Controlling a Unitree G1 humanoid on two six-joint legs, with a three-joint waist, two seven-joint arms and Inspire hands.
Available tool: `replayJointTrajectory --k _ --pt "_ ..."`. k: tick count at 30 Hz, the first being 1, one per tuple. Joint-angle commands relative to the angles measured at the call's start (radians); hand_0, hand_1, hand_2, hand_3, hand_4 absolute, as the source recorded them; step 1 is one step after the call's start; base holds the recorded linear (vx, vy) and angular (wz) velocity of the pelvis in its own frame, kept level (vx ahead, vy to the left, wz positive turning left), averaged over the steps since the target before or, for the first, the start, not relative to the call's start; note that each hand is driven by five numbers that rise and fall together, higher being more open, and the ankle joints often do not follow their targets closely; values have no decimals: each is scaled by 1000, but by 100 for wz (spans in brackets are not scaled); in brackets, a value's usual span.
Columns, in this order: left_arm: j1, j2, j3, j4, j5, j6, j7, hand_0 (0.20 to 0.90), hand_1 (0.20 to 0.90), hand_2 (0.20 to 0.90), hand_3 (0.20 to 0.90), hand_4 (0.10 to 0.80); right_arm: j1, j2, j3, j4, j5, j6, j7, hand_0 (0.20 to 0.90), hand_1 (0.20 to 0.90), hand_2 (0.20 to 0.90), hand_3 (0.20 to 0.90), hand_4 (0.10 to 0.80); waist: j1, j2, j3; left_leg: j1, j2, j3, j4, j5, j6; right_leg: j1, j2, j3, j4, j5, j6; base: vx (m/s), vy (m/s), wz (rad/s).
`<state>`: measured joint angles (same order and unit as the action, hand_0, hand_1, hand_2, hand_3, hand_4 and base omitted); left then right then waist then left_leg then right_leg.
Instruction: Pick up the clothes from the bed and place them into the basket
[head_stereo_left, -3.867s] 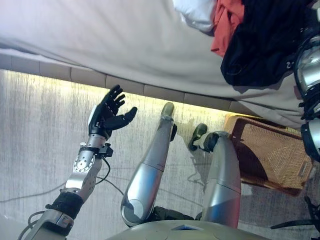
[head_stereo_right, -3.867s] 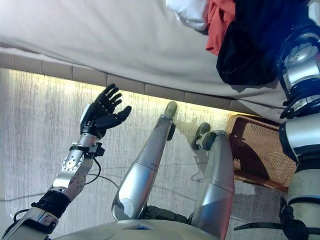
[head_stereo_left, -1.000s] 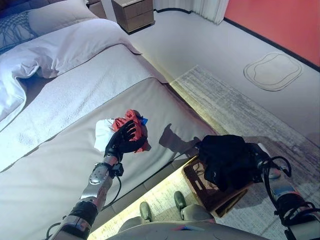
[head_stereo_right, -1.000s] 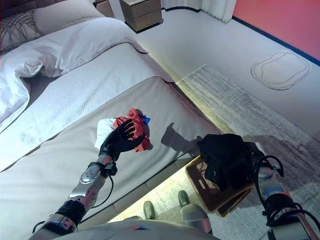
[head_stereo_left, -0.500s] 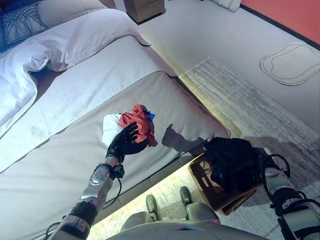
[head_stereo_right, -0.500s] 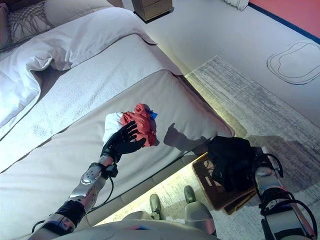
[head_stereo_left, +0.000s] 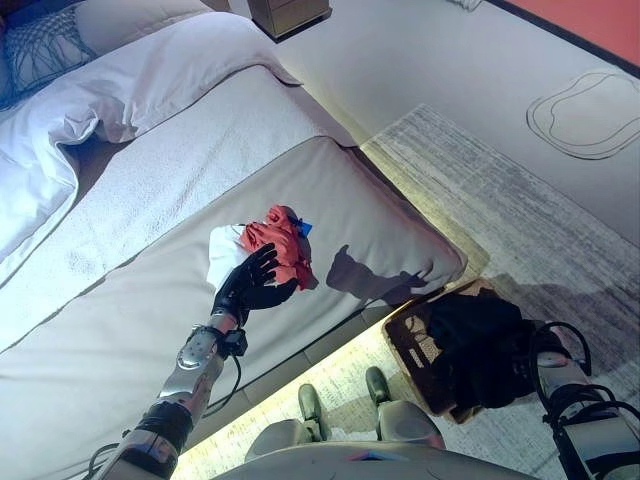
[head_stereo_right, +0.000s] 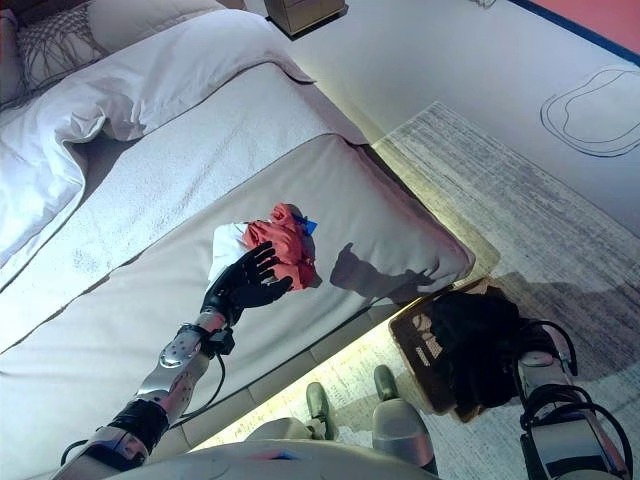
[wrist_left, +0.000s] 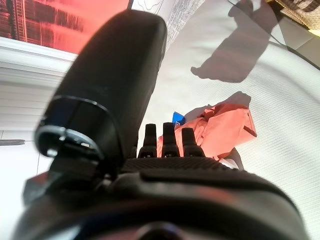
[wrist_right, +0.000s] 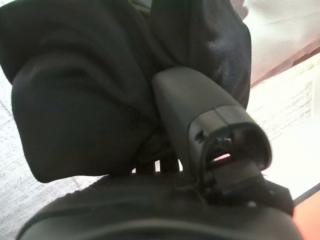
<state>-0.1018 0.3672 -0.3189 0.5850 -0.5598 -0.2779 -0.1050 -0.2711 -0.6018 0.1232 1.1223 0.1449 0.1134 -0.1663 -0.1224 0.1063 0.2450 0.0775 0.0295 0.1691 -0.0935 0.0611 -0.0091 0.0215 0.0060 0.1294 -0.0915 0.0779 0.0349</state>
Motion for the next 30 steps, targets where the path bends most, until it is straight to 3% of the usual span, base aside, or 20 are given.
replayJointTrajectory --k 1,15,21,24,30 --pt "-121 24 -50 1 -22 -85 -9 900 900 900 900 800 -80 -32 -31 16 1 -83 -74 900 900 900 900 800 15 -35 -53 32 -31 -27 18 -145 16 -42 -34 -14 27 -9 57 0 0 0" --pt "-101 23 -29 0 -23 -96 -3 900 900 900 900 800 -40 -24 -3 -78 -76 -67 -82 900 900 900 900 800 23 -55 -58 37 -28 -46 17 -143 13 -31 -35 -16 29 -12 53 11 0 1" --pt "-104 26 -11 -14 -17 -80 7 900 900 900 900 800 -36 -17 78 -111 -188 71 14 900 900 900 900 800 50 -76 -54 32 -31 -75 18 -135 13 -23 -37 -32 38 -18 48 18 0 6" --pt "-107 28 -4 -19 -12 -69 18 900 900 900 900 800 -67 -24 115 -141 -172 50 8 900 900 900 900 800 67 -89 -52 37 -32 -90 21 -134 13 -10 -41 -47 36 -19 44 52 -23 13" --pt "-86 19 17 -21 -4 -77 67 900 900 900 900 800 -151 -22 180 -438 -217 54 -109 900 900 900 900 800 90 -104 -49 31 -35 -124 40 -136 12 0 -45 -69 49 -33 32 60 -1 13"
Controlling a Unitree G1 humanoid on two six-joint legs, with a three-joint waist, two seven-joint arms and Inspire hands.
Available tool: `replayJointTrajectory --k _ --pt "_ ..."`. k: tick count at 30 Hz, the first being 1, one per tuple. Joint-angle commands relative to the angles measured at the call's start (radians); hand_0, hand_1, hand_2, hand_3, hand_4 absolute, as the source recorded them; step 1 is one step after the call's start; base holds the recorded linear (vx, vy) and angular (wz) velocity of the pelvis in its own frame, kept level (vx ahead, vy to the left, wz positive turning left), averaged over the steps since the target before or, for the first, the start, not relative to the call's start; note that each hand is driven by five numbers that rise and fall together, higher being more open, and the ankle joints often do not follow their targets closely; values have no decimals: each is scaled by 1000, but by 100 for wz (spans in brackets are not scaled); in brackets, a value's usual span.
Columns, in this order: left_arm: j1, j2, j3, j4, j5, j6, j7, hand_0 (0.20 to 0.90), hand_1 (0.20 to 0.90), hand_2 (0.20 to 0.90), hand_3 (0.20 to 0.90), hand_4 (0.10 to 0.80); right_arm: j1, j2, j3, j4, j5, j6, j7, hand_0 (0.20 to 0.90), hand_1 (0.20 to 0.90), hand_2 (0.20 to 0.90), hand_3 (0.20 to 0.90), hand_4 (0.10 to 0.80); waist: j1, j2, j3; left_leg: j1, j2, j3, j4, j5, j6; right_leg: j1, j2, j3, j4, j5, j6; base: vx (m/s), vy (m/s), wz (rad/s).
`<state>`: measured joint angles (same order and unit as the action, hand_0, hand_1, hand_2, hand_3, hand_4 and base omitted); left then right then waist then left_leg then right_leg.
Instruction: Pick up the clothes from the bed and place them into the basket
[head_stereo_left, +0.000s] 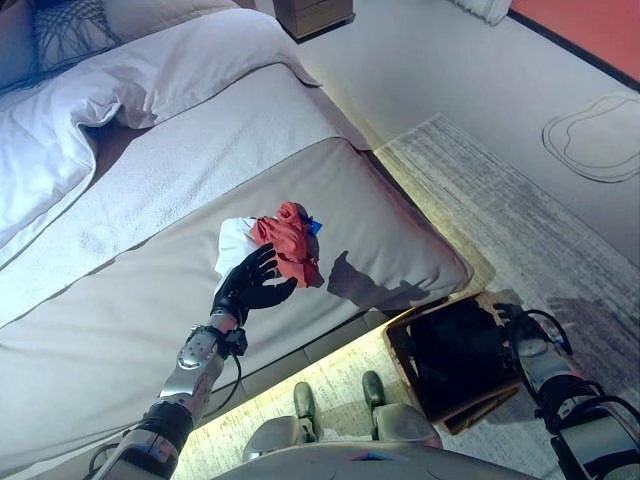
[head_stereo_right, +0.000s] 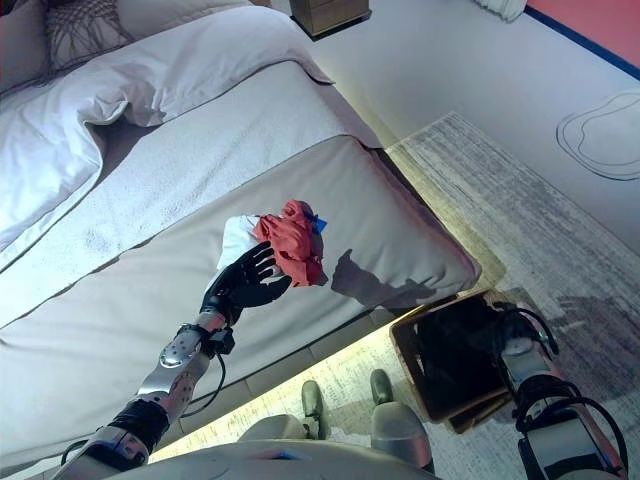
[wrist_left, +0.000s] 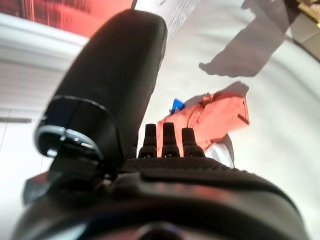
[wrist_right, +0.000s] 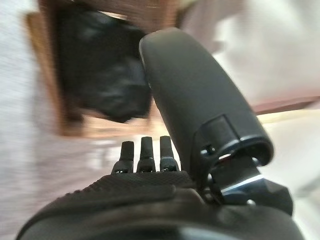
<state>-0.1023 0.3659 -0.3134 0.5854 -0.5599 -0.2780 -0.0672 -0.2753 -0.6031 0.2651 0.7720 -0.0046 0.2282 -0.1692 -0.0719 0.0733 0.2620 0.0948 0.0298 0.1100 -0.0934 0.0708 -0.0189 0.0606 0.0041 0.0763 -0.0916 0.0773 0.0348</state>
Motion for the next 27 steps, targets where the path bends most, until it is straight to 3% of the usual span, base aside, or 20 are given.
replayJointTrajectory --k 1,6,10,16,21,27 --pt "-78 18 16 -26 6 -82 41 900 900 900 900 800 -154 -22 47 -143 -80 -52 -125 900 900 900 900 800 42 -72 -63 9 -36 -71 45 -147 21 -41 -43 -20 55 -38 30 55 28 14" --pt "-68 27 20 -27 166 -149 99 900 900 900 900 800 -253 -31 74 -254 -159 -134 -171 900 900 900 900 800 77 -73 -39 -33 -41 -106 89 -151 20 -62 -50 -61 109 -75 13 64 49 22" --pt "-66 53 19 -48 176 -158 99 900 900 900 900 800 -344 -49 100 -241 -156 -156 -163 900 900 900 900 800 123 -69 10 -98 -55 -153 169 -159 18 -99 -62 -119 189 -112 -6 33 46 28" --pt "-96 85 3 -68 129 -201 98 900 900 900 900 800 -516 -95 167 -143 -83 -153 -143 900 900 900 900 800 174 -51 119 -216 -85 -212 270 -159 20 -190 -81 -173 283 -139 -23 -60 53 34" --pt "-102 117 -40 -140 133 -258 95 900 900 900 900 800 -664 -117 228 -28 -38 -135 -118 900 900 900 900 800 220 -15 217 -350 -121 -252 345 -142 28 -310 -94 -218 365 -153 -42 -60 58 24" --pt "-107 128 -47 -234 21 -252 107 900 900 900 900 800 -748 -120 274 67 -34 -117 -124 900 900 900 900 800 248 16 258 -486 -154 -267 407 -129 43 -448 -101 -248 454 -169 -50 -59 21 28"
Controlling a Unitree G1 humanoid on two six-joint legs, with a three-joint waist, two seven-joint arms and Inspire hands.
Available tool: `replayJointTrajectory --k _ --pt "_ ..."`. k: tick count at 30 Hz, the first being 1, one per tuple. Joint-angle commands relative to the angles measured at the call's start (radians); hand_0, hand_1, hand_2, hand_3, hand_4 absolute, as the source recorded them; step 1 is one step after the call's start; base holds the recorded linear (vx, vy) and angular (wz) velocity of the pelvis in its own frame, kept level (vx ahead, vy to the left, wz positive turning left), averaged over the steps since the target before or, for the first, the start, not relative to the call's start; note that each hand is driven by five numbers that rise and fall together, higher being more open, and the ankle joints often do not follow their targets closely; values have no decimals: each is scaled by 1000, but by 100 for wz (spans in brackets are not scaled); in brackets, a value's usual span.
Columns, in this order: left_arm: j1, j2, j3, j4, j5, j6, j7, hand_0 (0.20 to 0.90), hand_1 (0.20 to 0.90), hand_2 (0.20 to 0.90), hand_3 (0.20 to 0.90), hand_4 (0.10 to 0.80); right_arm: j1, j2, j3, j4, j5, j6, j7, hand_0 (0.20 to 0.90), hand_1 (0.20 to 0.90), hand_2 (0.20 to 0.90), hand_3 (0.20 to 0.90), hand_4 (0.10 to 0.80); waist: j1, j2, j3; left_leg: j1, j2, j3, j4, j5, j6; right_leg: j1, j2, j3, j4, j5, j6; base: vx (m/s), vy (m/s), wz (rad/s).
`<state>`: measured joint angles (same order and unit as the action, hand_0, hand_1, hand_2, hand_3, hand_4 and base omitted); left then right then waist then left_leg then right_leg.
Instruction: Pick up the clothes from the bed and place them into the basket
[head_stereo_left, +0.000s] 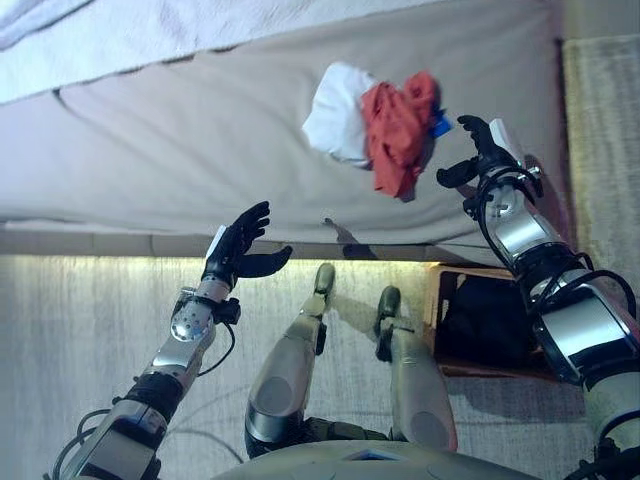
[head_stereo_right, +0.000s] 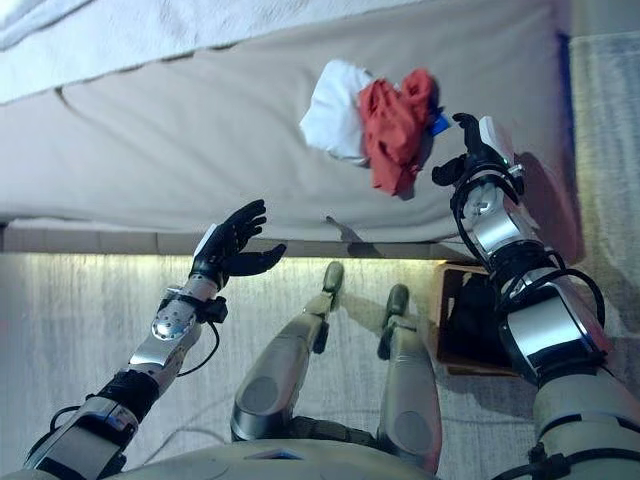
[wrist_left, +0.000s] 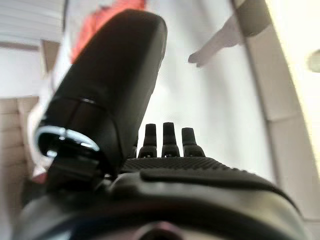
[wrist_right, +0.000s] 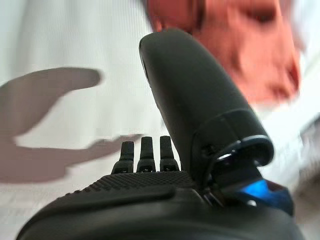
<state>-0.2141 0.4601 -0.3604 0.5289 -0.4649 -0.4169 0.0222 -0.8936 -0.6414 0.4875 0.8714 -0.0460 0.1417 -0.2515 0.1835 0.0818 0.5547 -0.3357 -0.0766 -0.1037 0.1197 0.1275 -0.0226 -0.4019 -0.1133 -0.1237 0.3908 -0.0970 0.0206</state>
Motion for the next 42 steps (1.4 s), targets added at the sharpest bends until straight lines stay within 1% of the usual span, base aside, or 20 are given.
replayJointTrajectory --k 1,4,7,10,12,14,15,16,17,18,19,21,25,26,28,32,36,42 --pt "6 34 -2 -192 -87 -113 21 900 900 900 900 800 -143 -83 55 -17 12 -27 -39 900 900 900 900 800 -1 12 -35 -84 -53 -55 210 -187 49 -11 15 -54 -8 0 -37 -22 0 23" --pt "9 33 -12 -221 -116 -104 32 900 900 900 900 800 -175 -80 54 27 7 -16 -28 900 900 900 900 800 13 23 -35 -166 -61 -50 268 -198 50 -87 6 -73 66 -19 -40 0 -4 17" --pt "16 32 -32 -258 -136 -83 45 900 900 900 900 800 -264 -87 81 106 15 5 -22 900 900 900 900 800 35 43 -35 -254 -70 -43 302 -194 54 -179 2 -76 126 -32 -38 -11 12 17" --pt "32 43 -47 -293 -140 -89 63 900 900 900 900 800 -341 -98 94 164 59 6 -37 900 900 900 900 800 53 59 -35 -318 -72 -45 318 -188 57 -246 9 -75 163 -43 -42 -23 -17 7" --pt "47 56 -44 -324 -147 -83 80 900 900 900 900 800 -383 -103 93 185 79 11 -53 900 900 900 900 800 66 68 -35 -367 -78 -50 345 -191 61 -297 10 -79 199 -51 -46 -20 -39 10" --pt "57 63 -38 -337 -154 -73 86 900 900 900 900 800 -408 -108 95 196 94 9 -62 900 900 900 900 800 74 72 -35 -387 -79 -50 359 -193 64 -318 10 -82 213 -54 -48 -4 -37 12" --pt "72 65 -35 -349 -163 -68 85 900 900 900 900 800 -427 -117 93 198 128 1 -71 900 900 900 900 800 79 77 -35 -415 -79 -49 386 -199 65 -343 5 -84 237 -59 -51 86 -53 12" --pt "89 64 -38 -352 -167 -63 84 900 900 900 900 800 -424 -119 92 192 156 -3 -78 900 900 900 900 800 82 78 -35 -403 -82 -48 404 -230 66 -334 5 -74 258 -88 -45 9 -27 11" --pt "85 66 -31 -357 -170 -61 81 900 900 900 900 800 -438 -123 86 185 173 -5 -82 900 900 900 900 800 82 80 -35 -434 -81 -50 404 -204 66 -362 4 -85 254 -64 -53 12 -11 8" --pt "94 70 -27 -364 -174 -59 76 900 900 900 900 800 -442 -128 77 172 202 -16 -93 900 900 900 900 800 83 81 -35 -444 -80 -48 412 -206 68 -372 4 -85 263 -67 -56 15 -6 12" --pt "123 75 -26 -373 -175 -66 64 900 900 900 900 800 -433 -135 58 141 217 -43 -96 900 900 900 900 800 85 83 -35 -437 -84 -46 434 -239 72 -370 6 -73 290 -100 -50 88 -23 8" --pt "137 77 -24 -382 -173 -74 62 900 900 900 900 800 -438 -142 50 104 230 -56 -95 900 900 900 900 800 85 85 -35 -454 -84 -46 445 -241 73 -388 7 -70 301 -102 -52 34 -15 -2" --pt "157 82 -10 -405 -176 -71 57 900 900 900 900 800 -452 -152 17 58 306 -169 -80 900 900 900 900 800 91 89 -35 -481 -87 -46 467 -244 79 -415 5 -70 324 -108 -55 -14 -2 -6" --pt "159 83 -9 -406 -175 -70 57 900 900 900 900 800 -454 -152 15 55 315 -180 -72 900 900 900 900 800 92 89 -35 -480 -87 -46 467 -244 79 -414 5 -70 324 -108 -55 0 0 0" --pt "169 88 -1 -405 -181 -69 46 900 900 900 900 800 -452 -153 -7 23 350 -247 -2 900 900 900 900 800 94 89 -35 -478 -87 -48 467 -244 77 -410 5 -73 324 -111 -56 0 1 -4" --pt "189 100 14 -395 -188 -71 16 900 900 900 900 800 -443 -159 -11 -35 358 -326 87 900 900 900 900 800 96 85 -35 -462 -86 -48 469 -245 71 -392 2 -80 327 -114 -57 14 -2 11" --pt "202 111 23 -382 -198 -81 -16 900 900 900 900 800 -432 -161 -24 -70 355 -340 123 900 900 900 900 800 102 79 -35 -437 -87 -52 465 -245 66 -360 -1 -91 318 -116 -56 35 -4 -28" --pt "202 126 30 -386 -212 -84 -30 900 900 900 900 800 -452 -158 -10 -69 351 -307 153 900 900 900 900 800 116 77 -35 -429 -89 -58 470 -245 66 -350 -12 -104 332 -123 -58 19 -12 28"
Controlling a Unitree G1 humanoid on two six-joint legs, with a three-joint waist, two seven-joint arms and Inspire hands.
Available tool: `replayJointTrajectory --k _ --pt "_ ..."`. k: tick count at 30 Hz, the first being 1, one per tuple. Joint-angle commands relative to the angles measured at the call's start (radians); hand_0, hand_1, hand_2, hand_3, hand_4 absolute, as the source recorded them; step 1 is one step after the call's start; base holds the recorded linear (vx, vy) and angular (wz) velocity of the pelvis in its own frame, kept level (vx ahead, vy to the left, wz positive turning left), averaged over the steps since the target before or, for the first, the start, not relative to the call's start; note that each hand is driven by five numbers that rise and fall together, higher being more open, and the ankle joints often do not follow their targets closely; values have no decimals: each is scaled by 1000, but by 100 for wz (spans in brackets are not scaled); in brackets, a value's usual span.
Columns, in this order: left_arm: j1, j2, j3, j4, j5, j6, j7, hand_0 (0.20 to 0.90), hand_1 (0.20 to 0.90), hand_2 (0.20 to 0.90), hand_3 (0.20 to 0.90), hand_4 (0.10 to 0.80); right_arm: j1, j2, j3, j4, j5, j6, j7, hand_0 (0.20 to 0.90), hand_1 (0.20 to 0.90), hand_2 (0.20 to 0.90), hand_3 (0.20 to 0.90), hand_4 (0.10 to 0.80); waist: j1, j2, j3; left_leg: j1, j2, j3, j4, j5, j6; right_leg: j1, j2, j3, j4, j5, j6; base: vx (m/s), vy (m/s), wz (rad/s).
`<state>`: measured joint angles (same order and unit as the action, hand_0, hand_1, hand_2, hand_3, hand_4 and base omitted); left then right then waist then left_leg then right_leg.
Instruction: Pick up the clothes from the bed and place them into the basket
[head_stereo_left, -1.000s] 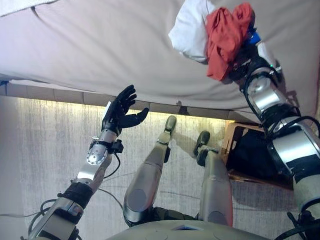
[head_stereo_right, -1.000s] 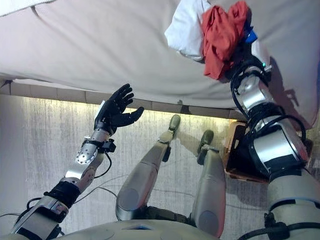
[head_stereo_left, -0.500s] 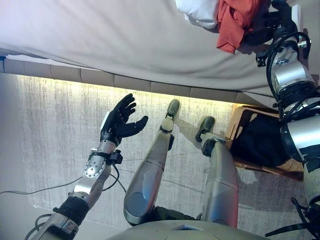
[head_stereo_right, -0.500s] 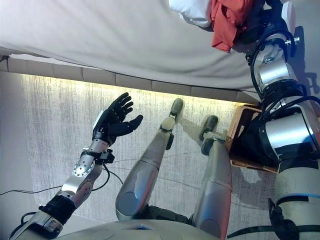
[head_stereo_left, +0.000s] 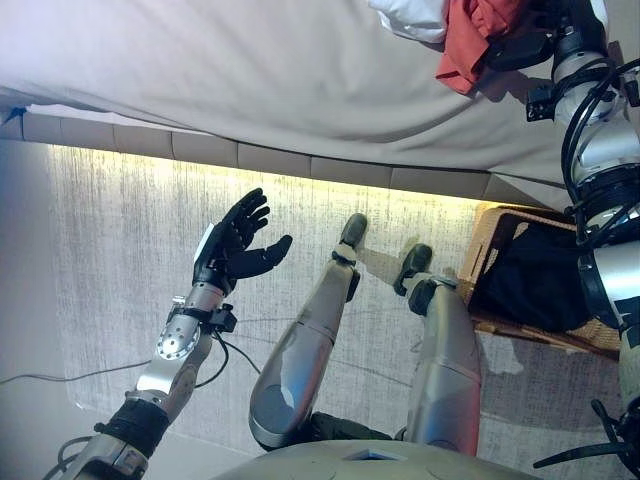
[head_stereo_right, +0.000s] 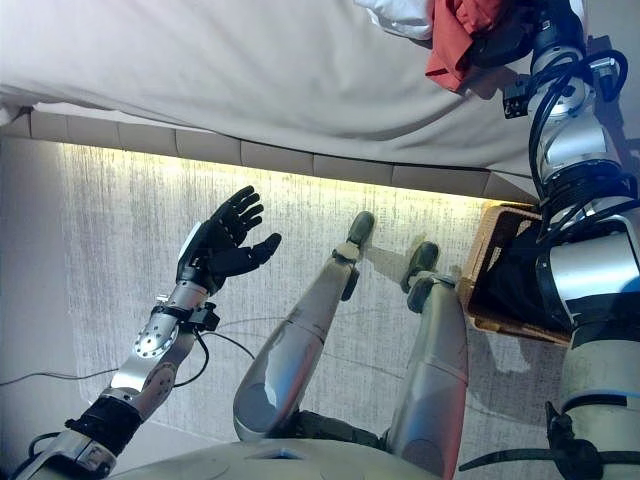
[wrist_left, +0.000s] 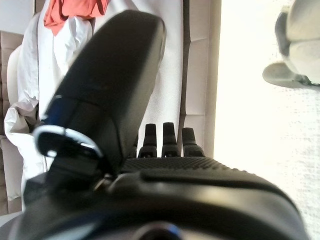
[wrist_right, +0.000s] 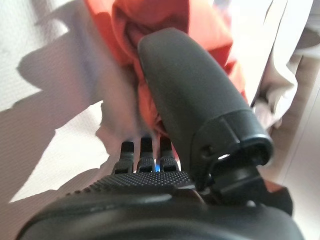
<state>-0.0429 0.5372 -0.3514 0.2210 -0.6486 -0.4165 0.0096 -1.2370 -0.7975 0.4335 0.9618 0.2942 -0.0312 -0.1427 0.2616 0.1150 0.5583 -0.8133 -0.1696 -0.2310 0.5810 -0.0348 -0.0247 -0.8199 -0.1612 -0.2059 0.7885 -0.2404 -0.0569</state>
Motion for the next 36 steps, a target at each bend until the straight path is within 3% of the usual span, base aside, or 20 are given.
replayJointTrajectory --k 1,5,6,7,8,24,33,36 --pt "31 50 21 -79 -28 -85 -20 900 900 900 900 800 -111 -1 47 -155 11 -133 49 900 900 900 900 800 39 44 -38 49 3 68 9 -81 68 69 36 -22 -66 20 19 18 -15 12" --pt "37 55 25 -88 -25 -92 -29 900 900 900 900 800 -125 4 68 -128 -17 -96 50 900 900 900 900 800 51 50 -38 42 -2 61 12 -79 69 65 29 -28 -55 15 16 16 -14 9" --pt "39 56 28 -91 -26 -92 -29 900 900 900 900 800 -128 5 75 -120 -21 -85 42 794 794 794 776 676 53 52 -38 39 -3 60 13 -78 70 62 29 -29 -54 15 15 4 -17 8" --pt "37 57 29 -94 -26 -94 -26 900 900 900 900 800 -133 6 82 -106 -22 -72 28 406 406 406 324 224 57 52 -38 34 -4 58 13 -77 72 57 28 -32 -53 15 15 -5 -24 8" --pt "37 58 31 -99 -27 -93 -25 900 900 900 900 800 -137 6 86 -94 -23 -64 13 300 300 300 200 100 59 53 -38 30 -4 57 13 -76 72 54 27 -33 -54 17 15 -14 -29 8" --pt "43 64 41 -102 -26 -120 -44 900 900 900 900 800 -163 -29 77 -3 -20 -52 -104 300 300 300 200 100 54 36 -38 102 10 69 -35 -79 76 128 25 -51 -111 30 17 -12 -1 6" --pt "13 63 53 -56 -16 -112 -52 900 900 900 900 800 -111 -95 28 44 49 -81 -58 300 300 300 200 100 15 -19 -38 348 41 100 -117 -103 64 390 26 -37 -239 34 32 18 39 -14" --pt "8 62 58 -38 -6 -96 -44 900 900 900 900 800 -63 -129 -9 41 85 -99 -12 300 300 300 200 100 -6 -47 -70 432 62 119 -167 -85 62 484 23 -34 -329 75 34 5 58 -25"
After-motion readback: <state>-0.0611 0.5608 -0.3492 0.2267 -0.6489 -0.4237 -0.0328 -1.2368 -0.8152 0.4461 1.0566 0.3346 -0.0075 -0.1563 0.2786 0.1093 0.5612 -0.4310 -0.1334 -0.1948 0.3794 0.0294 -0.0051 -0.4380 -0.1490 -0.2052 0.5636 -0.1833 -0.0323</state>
